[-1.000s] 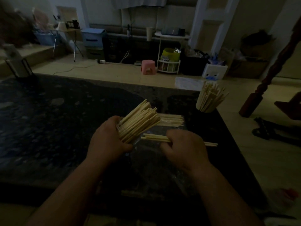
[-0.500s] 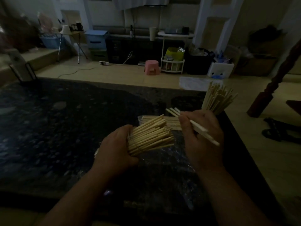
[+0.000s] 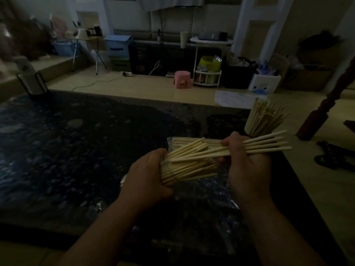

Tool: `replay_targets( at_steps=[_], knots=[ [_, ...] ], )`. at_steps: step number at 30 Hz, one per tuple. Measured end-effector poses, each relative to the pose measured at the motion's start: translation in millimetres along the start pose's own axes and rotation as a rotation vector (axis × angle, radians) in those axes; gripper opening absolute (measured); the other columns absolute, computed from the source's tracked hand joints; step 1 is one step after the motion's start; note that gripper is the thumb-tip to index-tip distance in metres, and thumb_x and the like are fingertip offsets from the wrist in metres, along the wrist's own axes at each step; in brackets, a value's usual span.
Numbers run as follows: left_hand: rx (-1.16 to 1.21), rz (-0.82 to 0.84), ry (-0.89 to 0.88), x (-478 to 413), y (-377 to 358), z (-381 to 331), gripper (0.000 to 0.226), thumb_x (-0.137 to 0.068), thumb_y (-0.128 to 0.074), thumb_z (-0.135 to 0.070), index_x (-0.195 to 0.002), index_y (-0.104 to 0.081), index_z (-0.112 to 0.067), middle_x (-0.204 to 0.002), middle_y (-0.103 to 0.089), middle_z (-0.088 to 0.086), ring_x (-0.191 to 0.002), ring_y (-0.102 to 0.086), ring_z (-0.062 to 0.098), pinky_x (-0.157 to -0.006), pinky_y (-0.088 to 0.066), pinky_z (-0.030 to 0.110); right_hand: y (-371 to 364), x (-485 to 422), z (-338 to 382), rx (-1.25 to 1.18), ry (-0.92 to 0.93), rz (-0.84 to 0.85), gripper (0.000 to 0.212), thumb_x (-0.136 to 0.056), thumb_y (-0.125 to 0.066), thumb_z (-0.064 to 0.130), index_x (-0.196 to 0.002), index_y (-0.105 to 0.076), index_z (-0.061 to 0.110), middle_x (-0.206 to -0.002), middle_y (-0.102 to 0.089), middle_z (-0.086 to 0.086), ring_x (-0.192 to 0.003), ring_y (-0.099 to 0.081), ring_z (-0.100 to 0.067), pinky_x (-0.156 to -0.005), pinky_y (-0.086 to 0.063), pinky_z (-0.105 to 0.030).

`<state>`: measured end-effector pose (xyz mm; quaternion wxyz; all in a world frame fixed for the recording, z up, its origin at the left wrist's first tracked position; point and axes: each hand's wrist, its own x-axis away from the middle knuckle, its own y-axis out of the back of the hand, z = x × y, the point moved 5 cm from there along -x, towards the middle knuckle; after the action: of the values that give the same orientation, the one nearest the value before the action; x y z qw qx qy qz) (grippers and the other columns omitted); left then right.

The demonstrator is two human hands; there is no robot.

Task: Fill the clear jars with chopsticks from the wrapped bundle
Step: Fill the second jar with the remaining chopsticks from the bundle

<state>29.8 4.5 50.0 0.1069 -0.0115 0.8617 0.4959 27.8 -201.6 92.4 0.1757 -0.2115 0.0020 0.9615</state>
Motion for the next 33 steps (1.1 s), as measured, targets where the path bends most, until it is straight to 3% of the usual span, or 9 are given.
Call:
replay_targets(
  at_steps=[8,11,13,16,19,23,27,30,33],
  knots=[
    [0.005,0.003,-0.026,0.7,-3.4,-3.2,0.097,-0.056,-0.084,-0.033,-0.141,-0.039,-0.029,-0.132,-0.050,-0.010,-0.114,-0.046,0.006,-0.092,-0.031,0.016,-4.1,-0.7,-4.8,0.071,-0.076,0.071,0.030,-0.097,-0.054,0.020,-0.070,-0.066,0.022,-0.062,-0.066,0.016,-0.063,-0.062,0.002,-0.057,-0.045,-0.009],
    [0.001,0.011,-0.033,0.6,-3.8,-3.6,0.097,-0.057,-0.084,-0.033,-0.142,-0.037,-0.029,-0.134,-0.048,-0.010,-0.116,-0.044,0.005,-0.093,-0.029,0.015,-11.8,3.3,-11.3,0.065,-0.128,0.160,0.008,-0.089,-0.065,0.020,-0.092,-0.068,0.027,-0.080,-0.070,0.012,-0.078,-0.067,-0.003,-0.061,-0.050,-0.011],
    [-0.007,0.028,-0.030,0.3,-4.1,-4.6,0.096,-0.058,-0.083,-0.033,-0.142,-0.036,-0.029,-0.134,-0.047,-0.010,-0.118,-0.045,0.007,-0.093,-0.030,0.016,-9.8,2.7,-14.6,0.037,-0.157,0.124,0.022,-0.086,-0.069,0.018,-0.104,-0.063,0.029,-0.089,-0.068,0.010,-0.077,-0.066,0.000,-0.061,-0.051,-0.014],
    [0.021,0.001,-0.032,-0.4,-1.9,-5.0,0.092,-0.056,-0.083,-0.032,-0.139,-0.041,-0.029,-0.130,-0.052,-0.010,-0.114,-0.049,0.007,-0.092,-0.033,0.017,-1.8,-3.8,-15.0,-0.158,-0.277,-0.025,0.006,-0.090,-0.063,0.028,-0.085,-0.066,0.027,-0.076,-0.063,0.009,-0.069,-0.062,-0.009,-0.062,-0.049,-0.029],
    [0.005,0.002,-0.044,-0.4,-2.3,-5.9,0.093,-0.057,-0.082,-0.034,-0.140,-0.040,-0.029,-0.130,-0.051,-0.011,-0.114,-0.049,0.006,-0.091,-0.032,0.015,-1.9,-1.1,-19.2,-0.063,-0.361,-0.028,0.031,-0.093,-0.053,0.028,-0.066,-0.067,0.021,-0.071,-0.063,0.007,-0.070,-0.060,-0.013,-0.063,-0.045,-0.030],
    [-0.018,0.022,-0.039,-1.0,-4.0,-4.8,0.095,-0.057,-0.082,-0.035,-0.141,-0.038,-0.029,-0.134,-0.050,-0.009,-0.118,-0.048,0.009,-0.098,-0.036,0.023,-11.0,8.3,-15.8,0.158,-0.274,0.105,0.005,-0.087,-0.066,0.031,-0.083,-0.067,0.030,-0.096,-0.066,0.005,-0.085,-0.063,-0.010,-0.058,-0.049,-0.017],
    [-0.014,0.019,-0.038,-0.3,-2.9,-2.8,0.096,-0.057,-0.082,-0.036,-0.142,-0.036,-0.030,-0.134,-0.048,-0.011,-0.118,-0.046,0.008,-0.098,-0.035,0.023,-4.4,4.5,-16.3,0.113,-0.223,0.018,0.027,-0.093,-0.055,0.044,-0.112,-0.065,0.027,-0.111,-0.065,0.005,-0.101,-0.062,-0.012,-0.077,-0.050,-0.025],
    [-0.011,0.017,-0.045,-0.3,-3.4,-3.3,0.097,-0.058,-0.083,-0.036,-0.142,-0.036,-0.030,-0.136,-0.047,-0.010,-0.120,-0.046,0.009,-0.101,-0.035,0.025,-15.6,13.7,-15.6,0.177,-0.132,0.176,0.057,-0.088,-0.032,0.050,-0.136,-0.052,0.025,-0.133,-0.049,0.016,-0.115,-0.045,0.016,-0.096,-0.035,-0.008],
    [-0.035,0.027,-0.045,-1.0,-4.6,-2.9,0.100,-0.057,-0.083,-0.038,-0.144,-0.034,-0.029,-0.138,-0.046,-0.009,-0.122,-0.045,0.009,-0.102,-0.034,0.024,-27.3,21.1,-21.3,0.301,-0.098,0.330,0.055,-0.094,-0.026,0.053,-0.140,-0.044,0.029,-0.144,-0.036,0.020,-0.115,-0.023,0.034,-0.093,-0.018,0.006]
  ],
)
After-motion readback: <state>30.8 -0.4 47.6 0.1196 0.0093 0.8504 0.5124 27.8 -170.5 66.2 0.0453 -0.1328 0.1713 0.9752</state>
